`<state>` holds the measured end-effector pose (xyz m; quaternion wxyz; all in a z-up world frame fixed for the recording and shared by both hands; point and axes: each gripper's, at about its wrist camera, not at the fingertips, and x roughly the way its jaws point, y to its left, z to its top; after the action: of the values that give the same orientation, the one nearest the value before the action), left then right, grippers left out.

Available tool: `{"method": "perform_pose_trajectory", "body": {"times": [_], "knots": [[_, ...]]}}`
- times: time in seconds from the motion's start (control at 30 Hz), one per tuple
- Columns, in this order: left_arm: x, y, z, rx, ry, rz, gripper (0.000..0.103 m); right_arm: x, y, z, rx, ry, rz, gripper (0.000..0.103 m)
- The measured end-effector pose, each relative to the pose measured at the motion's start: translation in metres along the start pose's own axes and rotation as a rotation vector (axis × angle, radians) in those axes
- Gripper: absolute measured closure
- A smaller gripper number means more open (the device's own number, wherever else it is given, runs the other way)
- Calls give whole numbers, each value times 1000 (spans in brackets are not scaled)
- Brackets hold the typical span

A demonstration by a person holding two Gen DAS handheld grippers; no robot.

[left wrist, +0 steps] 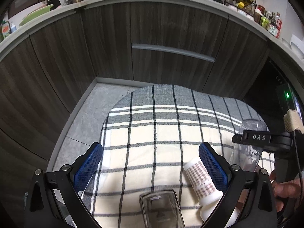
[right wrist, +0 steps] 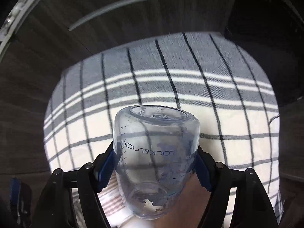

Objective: Flip cup upside down
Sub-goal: 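Close the right gripper on the clear plastic bottle and lift it, then carry the bottle toward the left tool and hold it between its fingers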

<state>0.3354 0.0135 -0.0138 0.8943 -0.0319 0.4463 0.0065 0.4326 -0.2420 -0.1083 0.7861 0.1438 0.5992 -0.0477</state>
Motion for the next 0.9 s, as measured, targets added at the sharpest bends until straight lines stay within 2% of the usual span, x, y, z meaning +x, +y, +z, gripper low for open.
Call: {"method": "perform_pose_trajectory", "body": {"times": [0.13,0.23,0.4,0.67,0.9], "knots": [[-32,4,-11,-1,-28,-13,0,-37,3,-9,-43,-53,13,30],[-57,7,-24,0,-47,-20,0,-64,6,-30,-76,-69,35,30],[-92,13,-53,2,-69,-29,0,-89,4,-75,-119,-29,83,30],[-125,16,-109,34,-61,-42,0,-86,0,-157,-155,99,139,30],[-124,15,-155,76,-17,-52,0,-58,-9,-210,-160,201,136,30]]}}
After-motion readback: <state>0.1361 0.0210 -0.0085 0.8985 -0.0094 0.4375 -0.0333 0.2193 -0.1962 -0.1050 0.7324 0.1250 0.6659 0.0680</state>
